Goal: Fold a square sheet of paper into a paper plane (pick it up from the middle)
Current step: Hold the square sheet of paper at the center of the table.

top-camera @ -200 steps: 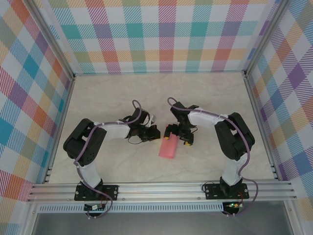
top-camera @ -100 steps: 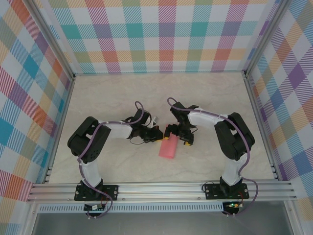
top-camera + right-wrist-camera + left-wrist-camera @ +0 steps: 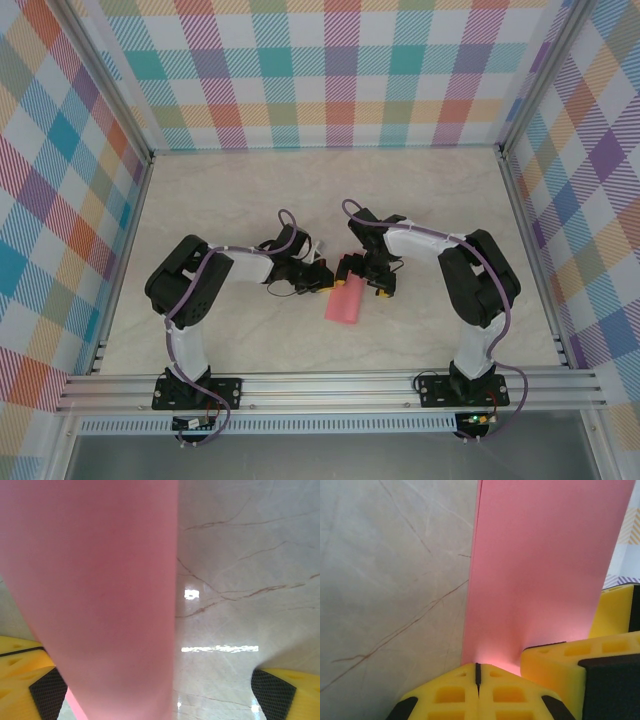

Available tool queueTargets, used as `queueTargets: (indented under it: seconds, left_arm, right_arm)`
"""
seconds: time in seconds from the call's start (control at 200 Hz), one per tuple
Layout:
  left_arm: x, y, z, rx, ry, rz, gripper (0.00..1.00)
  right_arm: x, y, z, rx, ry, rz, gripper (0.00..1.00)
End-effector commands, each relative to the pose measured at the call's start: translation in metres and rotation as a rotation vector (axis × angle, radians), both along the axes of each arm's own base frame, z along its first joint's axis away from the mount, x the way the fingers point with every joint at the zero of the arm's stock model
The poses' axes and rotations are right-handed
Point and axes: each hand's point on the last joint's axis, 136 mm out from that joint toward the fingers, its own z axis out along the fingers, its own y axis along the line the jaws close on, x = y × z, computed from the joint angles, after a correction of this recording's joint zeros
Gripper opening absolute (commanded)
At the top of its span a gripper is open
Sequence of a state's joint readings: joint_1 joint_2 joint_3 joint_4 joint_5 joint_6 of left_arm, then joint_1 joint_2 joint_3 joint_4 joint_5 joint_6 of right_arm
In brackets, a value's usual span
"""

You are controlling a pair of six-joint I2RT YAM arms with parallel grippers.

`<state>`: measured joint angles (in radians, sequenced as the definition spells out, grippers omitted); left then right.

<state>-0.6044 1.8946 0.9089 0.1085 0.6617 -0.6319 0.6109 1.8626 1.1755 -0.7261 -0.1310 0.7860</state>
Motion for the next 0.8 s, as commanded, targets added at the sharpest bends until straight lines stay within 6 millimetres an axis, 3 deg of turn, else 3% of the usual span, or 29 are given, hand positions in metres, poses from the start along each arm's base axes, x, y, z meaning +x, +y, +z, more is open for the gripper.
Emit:
queueTargets:
  seconds: [0.0, 0.17, 0.385, 0.49, 0.72, 0.795]
  left_arm:
    - [-0.002, -0.002, -0.007, 0.040, -0.003, -0.015, 0.00]
    - [-0.005, 0.005, -0.014, 0.081, 0.000, -0.016, 0.00]
    - [-0.008, 0.008, -0.018, 0.098, 0.000, -0.017, 0.00]
    - [-0.009, 0.010, -0.020, 0.103, 0.004, -0.016, 0.00]
    - [-0.010, 0.011, -0.022, 0.109, 0.008, -0.015, 0.00]
    - [-0.010, 0.011, -0.022, 0.111, 0.008, -0.016, 0.00]
  right_arm:
    - [-0.013, -0.007, -0.041, -0.052, 0.054, 0.024, 1.00]
    - [-0.004, 0.000, -0.023, -0.013, 0.004, 0.021, 1.00]
    - [0.010, -0.001, 0.030, 0.072, -0.192, -0.010, 1.00]
    - [0.014, -0.011, 0.052, 0.119, -0.290, -0.053, 0.94]
    - [0.007, 0.022, 0.079, 0.431, -0.349, 0.011, 0.26]
    - [0.004, 0.032, 0.077, 0.498, -0.330, 0.029, 0.15]
